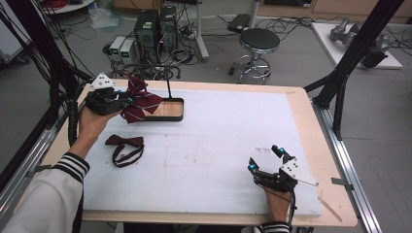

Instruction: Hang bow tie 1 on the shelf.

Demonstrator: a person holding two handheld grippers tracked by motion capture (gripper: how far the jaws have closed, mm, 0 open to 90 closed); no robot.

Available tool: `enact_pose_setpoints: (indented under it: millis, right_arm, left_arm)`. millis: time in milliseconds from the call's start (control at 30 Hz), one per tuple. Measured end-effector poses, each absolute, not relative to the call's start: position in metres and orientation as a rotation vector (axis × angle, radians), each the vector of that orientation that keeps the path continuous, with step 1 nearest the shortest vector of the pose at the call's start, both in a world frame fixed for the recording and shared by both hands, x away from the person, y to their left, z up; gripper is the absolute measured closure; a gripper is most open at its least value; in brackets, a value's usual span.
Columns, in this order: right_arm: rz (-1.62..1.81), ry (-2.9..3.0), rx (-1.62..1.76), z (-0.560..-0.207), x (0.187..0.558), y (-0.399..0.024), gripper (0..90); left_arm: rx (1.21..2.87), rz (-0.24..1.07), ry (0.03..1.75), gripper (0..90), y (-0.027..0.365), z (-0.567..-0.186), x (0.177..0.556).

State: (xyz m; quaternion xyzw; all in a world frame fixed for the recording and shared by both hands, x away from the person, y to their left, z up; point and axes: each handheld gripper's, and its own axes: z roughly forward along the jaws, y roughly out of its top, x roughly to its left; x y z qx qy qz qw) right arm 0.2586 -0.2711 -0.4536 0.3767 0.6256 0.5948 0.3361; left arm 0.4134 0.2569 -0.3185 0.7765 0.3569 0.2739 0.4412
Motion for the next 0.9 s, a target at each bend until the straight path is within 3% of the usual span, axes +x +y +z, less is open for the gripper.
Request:
enact_pose_setpoints:
  millis: [900]
  right_arm:
    - [1.550, 1.634, 0.982, -0.453, 0.259, -0.271, 5.6]
  left_arm:
    - [1.827, 0.712, 0.928, 73.9, 0.283, -0.291, 0.443]
